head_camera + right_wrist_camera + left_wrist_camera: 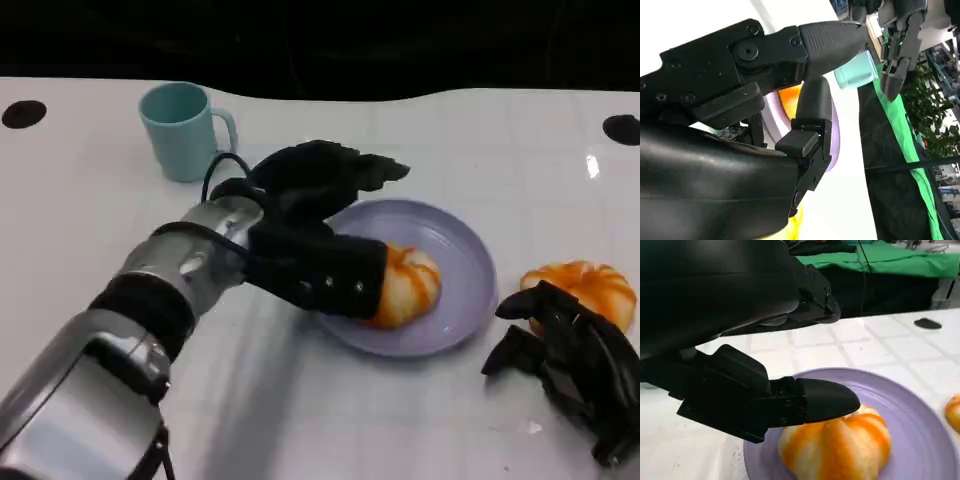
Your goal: Grasp the bread from the table and place it into the plate.
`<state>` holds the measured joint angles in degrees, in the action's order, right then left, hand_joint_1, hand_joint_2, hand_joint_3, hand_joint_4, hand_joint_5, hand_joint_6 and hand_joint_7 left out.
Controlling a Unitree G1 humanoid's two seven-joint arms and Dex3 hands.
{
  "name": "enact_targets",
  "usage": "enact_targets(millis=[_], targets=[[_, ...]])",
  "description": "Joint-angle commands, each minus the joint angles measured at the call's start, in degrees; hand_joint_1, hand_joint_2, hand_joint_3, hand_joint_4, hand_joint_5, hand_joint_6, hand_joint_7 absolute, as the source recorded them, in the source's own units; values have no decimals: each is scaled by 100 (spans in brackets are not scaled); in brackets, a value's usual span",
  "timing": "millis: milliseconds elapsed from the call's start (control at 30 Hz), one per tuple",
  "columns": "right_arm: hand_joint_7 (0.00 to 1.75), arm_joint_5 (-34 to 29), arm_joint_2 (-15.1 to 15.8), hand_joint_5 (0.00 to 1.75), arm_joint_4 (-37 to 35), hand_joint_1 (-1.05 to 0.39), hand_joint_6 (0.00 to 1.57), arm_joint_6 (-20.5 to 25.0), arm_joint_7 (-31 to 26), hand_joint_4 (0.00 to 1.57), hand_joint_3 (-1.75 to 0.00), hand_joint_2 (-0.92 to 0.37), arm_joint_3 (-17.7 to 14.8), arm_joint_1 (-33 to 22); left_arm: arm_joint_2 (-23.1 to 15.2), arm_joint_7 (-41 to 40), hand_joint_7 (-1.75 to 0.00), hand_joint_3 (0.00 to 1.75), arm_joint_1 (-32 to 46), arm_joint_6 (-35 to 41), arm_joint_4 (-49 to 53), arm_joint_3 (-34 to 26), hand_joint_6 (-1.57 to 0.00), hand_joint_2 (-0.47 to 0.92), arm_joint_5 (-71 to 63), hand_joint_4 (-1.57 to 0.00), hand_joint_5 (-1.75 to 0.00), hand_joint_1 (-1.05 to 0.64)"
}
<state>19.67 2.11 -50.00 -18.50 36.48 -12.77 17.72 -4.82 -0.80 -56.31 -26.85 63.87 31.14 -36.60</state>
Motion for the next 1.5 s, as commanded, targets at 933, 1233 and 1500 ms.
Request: enact_targets(millis=[933, 1233, 1500], targets=[[126, 13, 63, 153, 3, -54, 61, 183, 7, 68, -24, -92, -65, -136, 124, 3455, -25, 34, 4225, 1187, -4315, -3246, -78, 92, 6317, -73, -94, -64], [121, -21, 94, 153, -112, -55, 63, 33, 91, 68, -24, -92, -70, -107, 778, 2817, -133, 37, 5328, 3242, -5588, -3725, -64, 92, 7600, -75, -174, -61], [121, 8, 88, 153, -108, -54, 64, 54, 89, 68, -24, -92, -89, -107, 706, 3044, -155, 34, 5747, 3931, -5679, -3821, -66, 92, 7729, -84, -175, -61]])
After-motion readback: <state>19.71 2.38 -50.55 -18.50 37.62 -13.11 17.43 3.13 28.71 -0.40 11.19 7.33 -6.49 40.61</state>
